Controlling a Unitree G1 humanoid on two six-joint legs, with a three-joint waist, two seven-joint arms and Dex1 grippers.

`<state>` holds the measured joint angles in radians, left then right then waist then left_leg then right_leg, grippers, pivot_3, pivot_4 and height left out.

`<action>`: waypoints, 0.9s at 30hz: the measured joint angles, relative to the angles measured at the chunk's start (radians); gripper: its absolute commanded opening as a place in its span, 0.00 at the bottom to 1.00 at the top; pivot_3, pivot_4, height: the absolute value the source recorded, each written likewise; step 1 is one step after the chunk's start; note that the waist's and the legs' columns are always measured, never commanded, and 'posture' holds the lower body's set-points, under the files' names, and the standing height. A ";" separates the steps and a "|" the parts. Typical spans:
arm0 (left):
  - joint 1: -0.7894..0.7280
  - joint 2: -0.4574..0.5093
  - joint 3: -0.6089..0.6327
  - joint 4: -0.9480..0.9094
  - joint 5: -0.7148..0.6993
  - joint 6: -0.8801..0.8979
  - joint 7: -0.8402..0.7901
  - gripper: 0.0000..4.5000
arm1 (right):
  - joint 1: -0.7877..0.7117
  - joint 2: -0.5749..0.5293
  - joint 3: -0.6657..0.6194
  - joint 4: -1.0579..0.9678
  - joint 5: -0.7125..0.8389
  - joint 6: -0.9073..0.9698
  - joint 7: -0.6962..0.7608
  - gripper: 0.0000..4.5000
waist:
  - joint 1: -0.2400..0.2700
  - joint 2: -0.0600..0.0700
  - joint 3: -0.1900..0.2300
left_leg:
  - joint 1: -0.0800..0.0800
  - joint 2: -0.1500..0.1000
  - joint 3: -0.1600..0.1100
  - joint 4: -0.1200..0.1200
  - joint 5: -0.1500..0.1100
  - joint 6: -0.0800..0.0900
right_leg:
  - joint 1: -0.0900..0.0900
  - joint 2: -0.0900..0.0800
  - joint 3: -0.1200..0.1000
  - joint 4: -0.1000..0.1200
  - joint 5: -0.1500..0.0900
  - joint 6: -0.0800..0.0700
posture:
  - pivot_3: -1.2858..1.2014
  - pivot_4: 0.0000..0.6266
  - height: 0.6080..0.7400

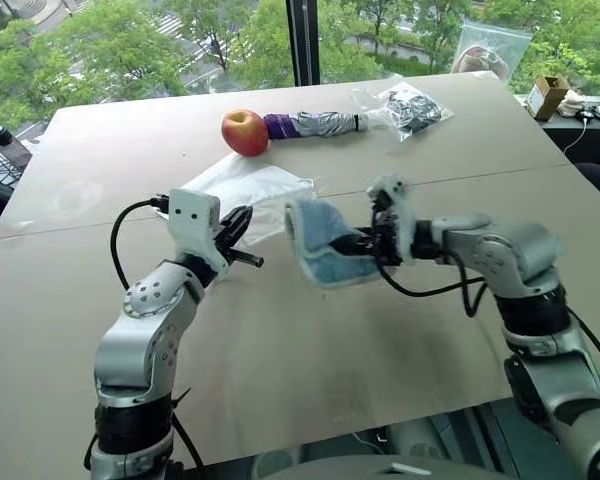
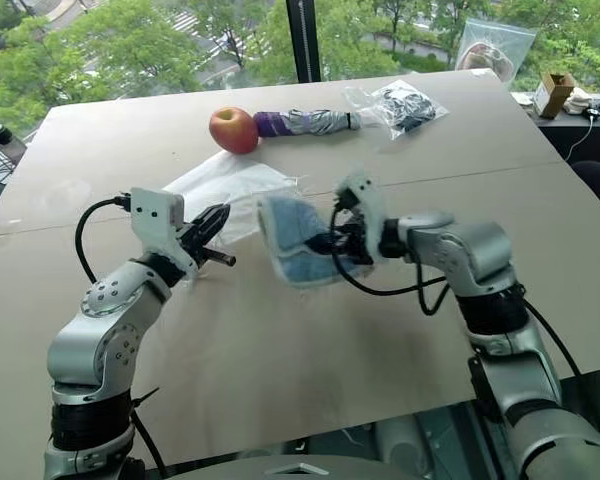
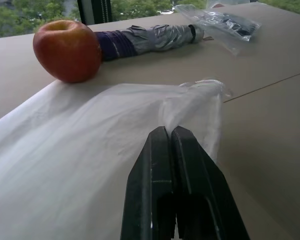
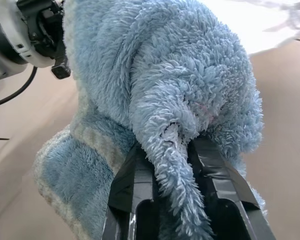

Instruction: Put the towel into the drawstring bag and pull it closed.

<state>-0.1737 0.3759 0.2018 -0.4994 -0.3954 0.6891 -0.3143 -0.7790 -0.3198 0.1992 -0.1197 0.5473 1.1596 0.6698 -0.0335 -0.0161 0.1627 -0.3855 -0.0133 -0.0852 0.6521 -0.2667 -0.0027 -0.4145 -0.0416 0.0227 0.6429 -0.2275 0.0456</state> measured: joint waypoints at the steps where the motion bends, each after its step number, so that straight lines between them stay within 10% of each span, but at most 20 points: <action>1: 0.008 0.000 -0.007 -0.008 -0.013 0.001 -0.012 0.00 | -0.032 0.013 0.033 0.041 -0.036 -0.035 -0.008 0.05 | 0.000 0.000 0.000 | 0.001 0.000 0.000 0.000 0.000 0.000 | 0.000 -0.001 0.000 0.000 0.000 0.000 | 0.52 0.24 1.00; 8: 0.039 -0.013 -0.019 -0.075 -0.080 0.002 -0.032 0.00 | -0.052 0.019 0.186 0.229 -0.205 -0.146 -0.027 0.05 | 0.005 0.000 0.000 | 0.000 -0.001 0.000 0.000 0.002 -0.003 | 0.000 -0.001 -0.001 0.000 0.000 0.000 | 0.52 0.24 1.00; 27: 0.063 -0.043 -0.097 -0.085 -0.081 -0.026 -0.017 0.00 | -0.037 0.131 0.109 0.196 -0.235 -0.105 -0.064 0.05 | -0.003 0.000 0.000 | 0.001 -0.001 0.000 0.000 0.000 0.000 | 0.000 0.000 0.000 0.002 0.000 0.000 | 0.52 0.24 1.00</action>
<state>-0.1103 0.3332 0.1044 -0.5840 -0.4765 0.6629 -0.3310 -0.8157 -0.1889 0.3087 0.0758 0.3121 1.0542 0.6054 -0.0369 -0.0158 0.1630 -0.3843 -0.0140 -0.0856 0.6518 -0.2664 -0.0032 -0.4144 -0.0415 0.0222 0.6447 -0.2275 0.0455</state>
